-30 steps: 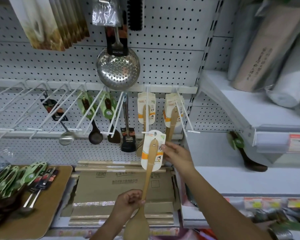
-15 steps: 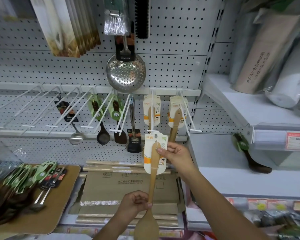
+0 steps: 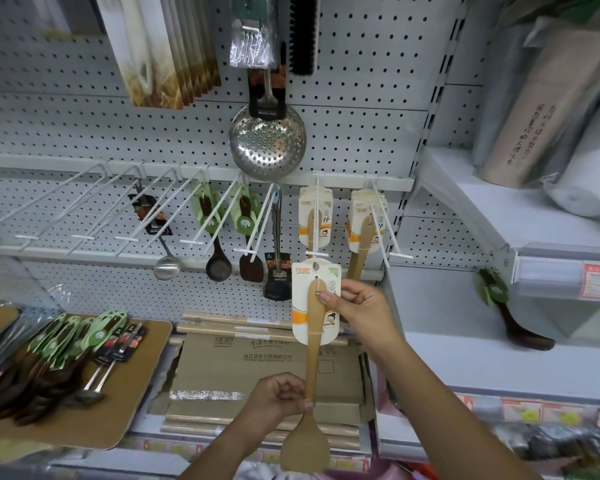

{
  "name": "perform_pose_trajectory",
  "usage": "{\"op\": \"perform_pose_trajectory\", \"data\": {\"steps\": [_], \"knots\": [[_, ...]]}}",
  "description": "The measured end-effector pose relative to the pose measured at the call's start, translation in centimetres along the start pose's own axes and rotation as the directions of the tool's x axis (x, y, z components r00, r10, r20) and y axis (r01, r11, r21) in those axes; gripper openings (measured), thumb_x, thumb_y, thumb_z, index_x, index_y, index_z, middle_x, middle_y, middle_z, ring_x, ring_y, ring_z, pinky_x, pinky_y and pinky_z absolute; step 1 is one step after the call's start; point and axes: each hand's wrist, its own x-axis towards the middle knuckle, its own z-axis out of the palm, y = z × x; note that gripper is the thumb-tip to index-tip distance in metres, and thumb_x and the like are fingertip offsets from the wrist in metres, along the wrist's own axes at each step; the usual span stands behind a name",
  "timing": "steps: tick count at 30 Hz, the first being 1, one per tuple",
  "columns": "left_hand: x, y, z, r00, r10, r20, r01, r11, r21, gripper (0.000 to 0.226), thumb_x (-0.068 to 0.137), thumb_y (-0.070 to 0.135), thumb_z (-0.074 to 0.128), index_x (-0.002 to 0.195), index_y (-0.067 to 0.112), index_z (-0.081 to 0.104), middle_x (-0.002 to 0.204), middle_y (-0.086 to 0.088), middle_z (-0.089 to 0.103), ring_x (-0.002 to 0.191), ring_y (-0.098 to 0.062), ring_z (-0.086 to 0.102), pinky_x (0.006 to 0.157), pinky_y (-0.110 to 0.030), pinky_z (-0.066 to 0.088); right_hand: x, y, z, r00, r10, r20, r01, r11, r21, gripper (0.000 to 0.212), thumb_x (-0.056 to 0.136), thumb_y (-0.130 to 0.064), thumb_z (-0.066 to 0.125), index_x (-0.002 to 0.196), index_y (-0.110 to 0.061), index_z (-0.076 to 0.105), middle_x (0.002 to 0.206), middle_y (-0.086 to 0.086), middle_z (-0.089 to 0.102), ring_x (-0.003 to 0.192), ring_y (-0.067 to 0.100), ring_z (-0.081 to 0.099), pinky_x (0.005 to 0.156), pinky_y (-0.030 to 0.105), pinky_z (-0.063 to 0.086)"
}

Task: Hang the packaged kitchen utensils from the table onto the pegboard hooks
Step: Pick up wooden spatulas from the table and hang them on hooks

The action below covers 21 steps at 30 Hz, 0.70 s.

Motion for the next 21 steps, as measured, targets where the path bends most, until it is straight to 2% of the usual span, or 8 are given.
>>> {"op": "perform_pose_trajectory", "data": {"steps": [5, 11, 16, 19, 21], "knots": [[0.4, 0.1, -0.4, 1.000, 0.013, 0.002, -0.013, 1.000, -0.010, 0.023, 0.067, -0.001, 0.086, 0.083, 0.006, 0.071, 0.090, -0.020, 0.070, 0.084, -0.025, 0.068, 0.083, -0.036, 0.057, 0.8, -0.1, 0.2, 1.000, -0.001, -0.024, 0.000, 1.000, -0.014, 0.027, 0.086, -0.004, 0.073, 0.112, -0.005, 0.072, 0.104, 0.008, 0.077, 0.098, 0.024, 0.074, 0.085, 0.035, 0.061], [0.8, 0.1, -0.6, 1.000, 0.014, -0.017, -0.014, 1.000, -0.015, 0.020, 0.070, -0.001, 0.084, 0.084, 0.005, 0.071, 0.089, -0.019, 0.069, 0.084, -0.026, 0.067, 0.082, -0.033, 0.057, 1.6, 0.4, 0.4, 0.999, 0.006, -0.038, -0.006, 1.000, -0.007, 0.025, 0.087, -0.002, 0.072, 0.111, -0.008, 0.073, 0.104, 0.007, 0.077, 0.098, 0.023, 0.074, 0.084, 0.033, 0.061], [1.6, -0.5, -1.3, 1.000, 0.007, 0.004, -0.006, 0.999, -0.047, 0.016, 0.073, 0.001, 0.083, 0.084, 0.007, 0.073, 0.094, -0.025, 0.071, 0.092, -0.034, 0.070, 0.091, -0.045, 0.056, 2.2, 0.9, 0.6, 0.997, -0.003, -0.072, 0.001, 1.000, -0.023, 0.022, 0.086, -0.002, 0.072, 0.106, -0.010, 0.074, 0.101, 0.006, 0.078, 0.095, 0.023, 0.075, 0.081, 0.034, 0.062], [2.6, -0.4, -1.6, 0.999, 0.005, -0.033, -0.007, 0.999, -0.048, 0.019, 0.074, 0.000, 0.081, 0.091, -0.001, 0.071, 0.095, -0.027, 0.070, 0.088, -0.030, 0.069, 0.088, -0.042, 0.057, 3.1, 1.3, 0.8, 0.993, 0.004, -0.118, -0.008, 0.999, -0.034, 0.020, 0.086, -0.002, 0.073, 0.104, -0.012, 0.074, 0.099, 0.006, 0.078, 0.094, 0.023, 0.075, 0.081, 0.034, 0.062], [3.7, 0.0, -1.7, 0.998, 0.017, -0.069, -0.018, 1.000, -0.023, 0.017, 0.076, 0.000, 0.079, 0.091, 0.001, 0.072, 0.093, -0.022, 0.073, 0.085, -0.026, 0.069, 0.083, -0.036, 0.058, 4.2, 1.3, 0.9, 0.985, 0.015, -0.172, -0.023, 0.999, -0.046, 0.018, 0.085, -0.004, 0.075, 0.100, -0.014, 0.075, 0.097, 0.005, 0.079, 0.093, 0.021, 0.075, 0.082, 0.033, 0.061]]}}
